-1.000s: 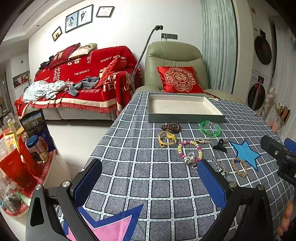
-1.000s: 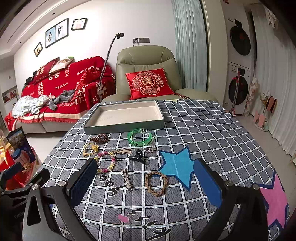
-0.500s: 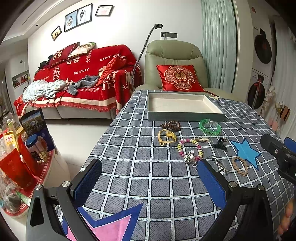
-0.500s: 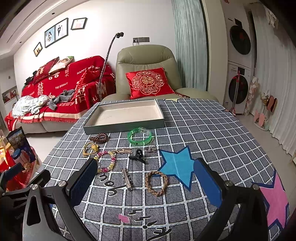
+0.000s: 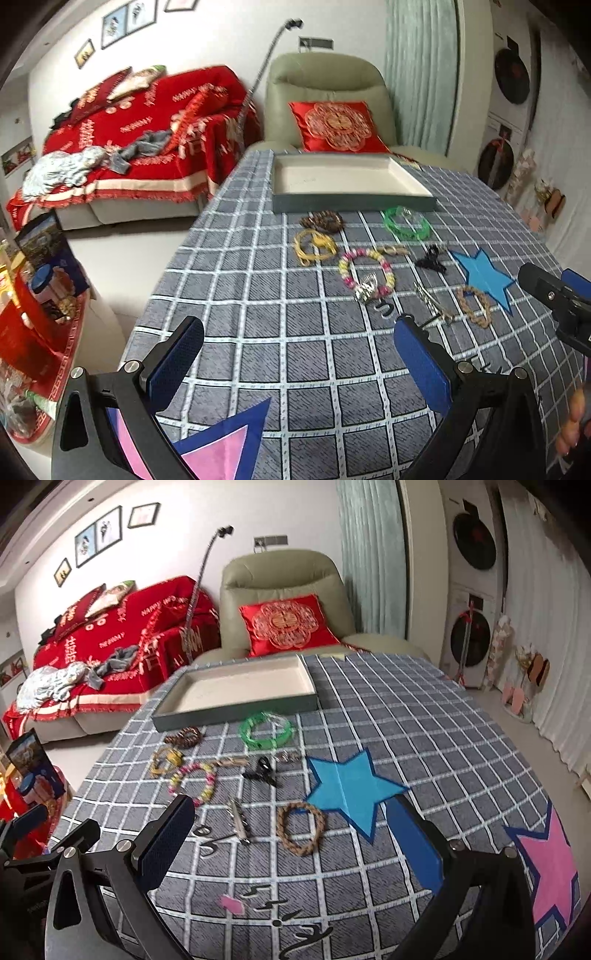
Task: Organize jewelry
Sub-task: 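Grasp the silver heart pendant with the left tool while the right tool grasps the braided rope bracelet, then carry the pendant with the left tool while the right tool carries the rope bracelet into the white tray, then open the left tool releasing the pendant while the right tool releases the rope bracelet, then withdraw both tools from the tray toward the remaining jewelry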
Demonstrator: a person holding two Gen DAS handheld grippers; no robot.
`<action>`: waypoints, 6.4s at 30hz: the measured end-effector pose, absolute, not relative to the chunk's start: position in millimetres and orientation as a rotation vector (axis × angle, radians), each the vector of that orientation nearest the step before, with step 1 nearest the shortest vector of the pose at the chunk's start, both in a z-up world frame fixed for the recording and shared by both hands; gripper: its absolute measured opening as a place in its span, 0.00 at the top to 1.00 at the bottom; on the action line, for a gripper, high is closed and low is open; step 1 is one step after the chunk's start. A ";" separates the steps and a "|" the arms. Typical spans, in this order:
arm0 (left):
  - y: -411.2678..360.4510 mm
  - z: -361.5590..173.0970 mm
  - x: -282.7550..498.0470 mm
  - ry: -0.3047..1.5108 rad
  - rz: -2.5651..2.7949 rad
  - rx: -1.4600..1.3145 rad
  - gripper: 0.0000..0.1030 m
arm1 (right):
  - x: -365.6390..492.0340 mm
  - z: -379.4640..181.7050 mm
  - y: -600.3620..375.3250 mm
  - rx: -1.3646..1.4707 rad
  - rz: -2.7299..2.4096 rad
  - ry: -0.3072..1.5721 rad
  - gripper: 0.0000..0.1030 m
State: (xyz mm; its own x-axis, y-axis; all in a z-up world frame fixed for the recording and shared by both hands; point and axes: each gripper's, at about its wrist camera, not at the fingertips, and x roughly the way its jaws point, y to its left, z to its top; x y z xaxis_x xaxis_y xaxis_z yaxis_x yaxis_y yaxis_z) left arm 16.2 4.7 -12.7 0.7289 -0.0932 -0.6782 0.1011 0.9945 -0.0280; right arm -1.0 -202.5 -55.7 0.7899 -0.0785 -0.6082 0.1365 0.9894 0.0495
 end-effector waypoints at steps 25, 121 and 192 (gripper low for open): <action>-34.0 -65.0 97.4 0.960 -0.330 0.118 0.15 | 59.6 -129.9 -243.9 0.182 -0.191 1.005 0.01; -67.3 -62.7 404.6 0.987 -0.207 0.133 0.70 | 398.8 -112.3 -218.8 0.208 0.056 1.006 0.45; 37.8 -63.7 193.7 0.958 -0.182 0.051 0.00 | 124.9 -107.4 -221.9 0.357 -0.030 1.018 0.00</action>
